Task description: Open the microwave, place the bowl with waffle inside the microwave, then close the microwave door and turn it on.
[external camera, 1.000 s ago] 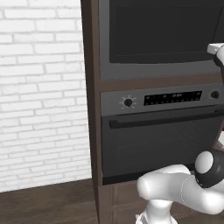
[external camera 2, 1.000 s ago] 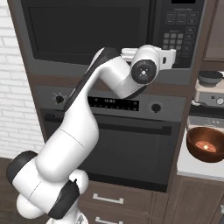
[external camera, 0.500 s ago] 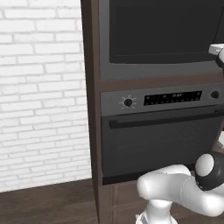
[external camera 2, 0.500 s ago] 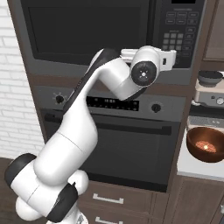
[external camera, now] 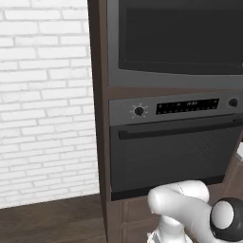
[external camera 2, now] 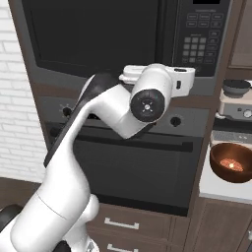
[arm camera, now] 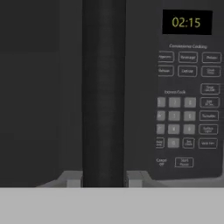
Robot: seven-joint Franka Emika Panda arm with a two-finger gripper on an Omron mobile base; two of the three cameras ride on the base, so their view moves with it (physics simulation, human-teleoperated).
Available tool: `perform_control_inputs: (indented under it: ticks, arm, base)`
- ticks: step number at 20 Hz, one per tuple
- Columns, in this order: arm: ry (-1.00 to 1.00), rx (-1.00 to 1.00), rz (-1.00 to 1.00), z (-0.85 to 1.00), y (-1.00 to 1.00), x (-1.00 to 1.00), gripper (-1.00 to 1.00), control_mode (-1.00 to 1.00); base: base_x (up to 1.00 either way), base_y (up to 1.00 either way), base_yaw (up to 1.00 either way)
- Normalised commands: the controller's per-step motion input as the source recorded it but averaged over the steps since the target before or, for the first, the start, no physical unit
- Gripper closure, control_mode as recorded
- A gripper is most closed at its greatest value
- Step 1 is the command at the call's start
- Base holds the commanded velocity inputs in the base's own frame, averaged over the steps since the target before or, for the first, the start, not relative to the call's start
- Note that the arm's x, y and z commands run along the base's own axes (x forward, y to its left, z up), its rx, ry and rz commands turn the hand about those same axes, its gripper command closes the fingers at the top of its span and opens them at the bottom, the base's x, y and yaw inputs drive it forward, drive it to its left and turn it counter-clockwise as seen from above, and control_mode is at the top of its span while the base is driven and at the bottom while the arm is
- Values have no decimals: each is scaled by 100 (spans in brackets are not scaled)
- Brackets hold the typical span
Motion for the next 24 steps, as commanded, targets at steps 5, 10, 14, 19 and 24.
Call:
perform_control_inputs:
  ticks: [5,10,14,19,24]
  arm:
    - [0,0,0,0,1,-100,100,-100]
    - [1,-2,0,0,14,-100,100,-100]
    - [3,-5,0,0,23,-100,100,-100]
    - [2,-6,0,0,25,-99,100,-100]
    - [0,-3,0,0,6,-58,100,-100]
  base:
    - [0,0,0]
    - [0,0,0]
    - [0,0,0]
    - [0,0,0]
    - [0,0,0]
